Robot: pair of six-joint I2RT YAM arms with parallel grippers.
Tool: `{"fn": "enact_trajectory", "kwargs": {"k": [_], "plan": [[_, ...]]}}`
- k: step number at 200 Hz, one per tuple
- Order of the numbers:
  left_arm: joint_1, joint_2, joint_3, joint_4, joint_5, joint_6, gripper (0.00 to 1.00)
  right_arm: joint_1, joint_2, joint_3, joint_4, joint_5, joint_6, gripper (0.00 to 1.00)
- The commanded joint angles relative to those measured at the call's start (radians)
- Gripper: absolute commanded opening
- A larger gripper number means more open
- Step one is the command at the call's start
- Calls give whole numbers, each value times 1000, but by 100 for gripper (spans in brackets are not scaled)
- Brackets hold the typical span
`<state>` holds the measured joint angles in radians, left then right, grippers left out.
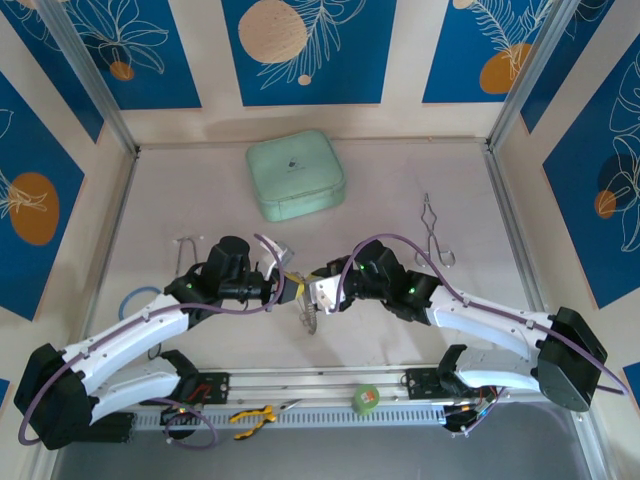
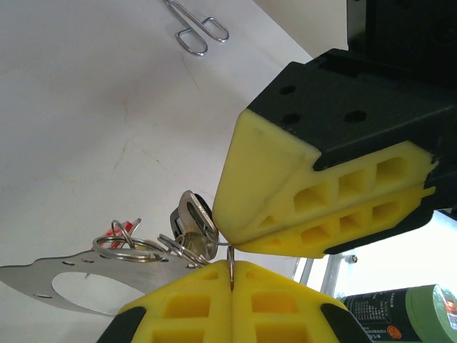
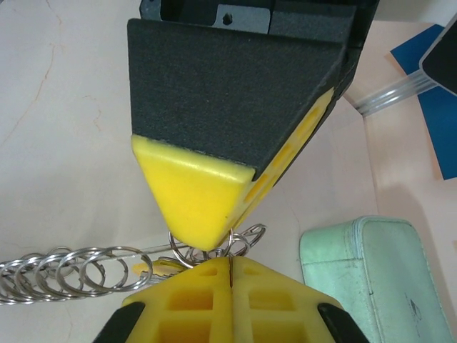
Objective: Put the keys on the keyring
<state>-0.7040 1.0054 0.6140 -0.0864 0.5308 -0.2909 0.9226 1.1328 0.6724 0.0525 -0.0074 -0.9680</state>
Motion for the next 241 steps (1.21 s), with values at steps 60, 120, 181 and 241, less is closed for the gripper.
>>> {"fn": "enact_trajectory", "kwargs": {"k": [60, 120, 181, 241], "plan": [[7, 10, 36, 36, -3, -32, 0, 12, -50, -23, 5, 21, -10, 0], [6, 12, 41, 34, -6, -37, 0, 17, -38, -17, -19, -5, -18, 0], [7, 16, 41, 45, 7, -33, 0, 20, -23, -16, 4, 17, -23, 0], [6, 18, 39, 51, 16, -33, 0, 20, -16, -15, 17, 21, -14, 0]]}}
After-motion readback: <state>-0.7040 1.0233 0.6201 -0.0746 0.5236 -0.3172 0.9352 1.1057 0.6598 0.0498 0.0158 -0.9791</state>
